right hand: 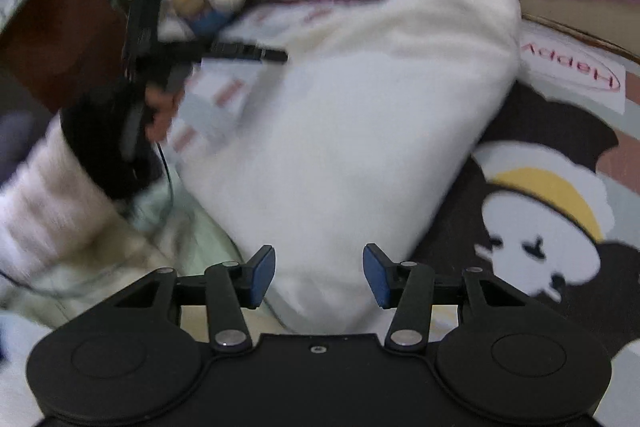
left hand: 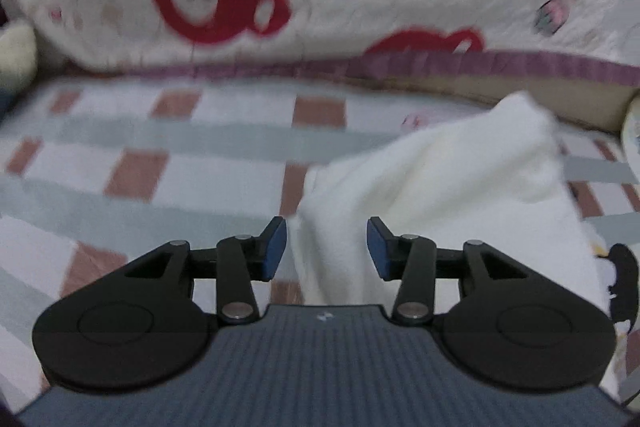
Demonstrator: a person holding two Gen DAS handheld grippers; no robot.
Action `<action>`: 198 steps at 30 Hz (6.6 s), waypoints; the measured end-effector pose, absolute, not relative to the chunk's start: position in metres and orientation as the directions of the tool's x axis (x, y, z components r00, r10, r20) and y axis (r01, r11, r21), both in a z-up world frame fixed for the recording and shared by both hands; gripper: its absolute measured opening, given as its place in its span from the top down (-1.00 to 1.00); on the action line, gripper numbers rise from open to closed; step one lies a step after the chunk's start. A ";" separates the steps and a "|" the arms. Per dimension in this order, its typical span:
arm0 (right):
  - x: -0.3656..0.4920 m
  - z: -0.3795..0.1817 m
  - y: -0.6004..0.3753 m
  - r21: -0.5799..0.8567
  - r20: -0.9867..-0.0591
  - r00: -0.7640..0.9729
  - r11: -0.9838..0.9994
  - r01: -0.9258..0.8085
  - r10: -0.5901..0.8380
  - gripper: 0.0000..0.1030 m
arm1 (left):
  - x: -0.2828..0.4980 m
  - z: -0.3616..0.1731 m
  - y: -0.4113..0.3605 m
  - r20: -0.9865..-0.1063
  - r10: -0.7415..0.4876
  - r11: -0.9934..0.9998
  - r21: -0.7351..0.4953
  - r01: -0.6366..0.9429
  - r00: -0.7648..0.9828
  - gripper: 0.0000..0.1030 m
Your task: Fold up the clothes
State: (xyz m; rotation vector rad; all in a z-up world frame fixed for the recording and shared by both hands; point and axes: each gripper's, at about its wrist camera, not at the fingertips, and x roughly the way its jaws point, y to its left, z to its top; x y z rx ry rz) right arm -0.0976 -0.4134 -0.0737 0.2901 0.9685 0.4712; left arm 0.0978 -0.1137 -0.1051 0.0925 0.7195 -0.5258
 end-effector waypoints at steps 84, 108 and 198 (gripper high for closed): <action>0.098 -0.085 -0.436 0.203 -0.709 0.700 0.975 0.088 0.084 -0.03 | 0.141 -0.139 -0.062 -0.686 -0.502 0.857 -0.310 0.412 0.527 -0.22; -0.013 -0.151 -0.464 0.607 -0.736 0.492 0.775 0.174 0.465 -0.29 | 0.126 -0.199 -0.050 -0.720 -0.684 0.722 -0.646 0.250 0.117 -0.40; 0.162 -0.037 -0.207 0.649 -0.367 0.587 0.650 -0.394 0.722 0.07 | 0.210 -0.022 0.117 -0.725 -0.240 0.966 -0.247 0.081 0.645 0.45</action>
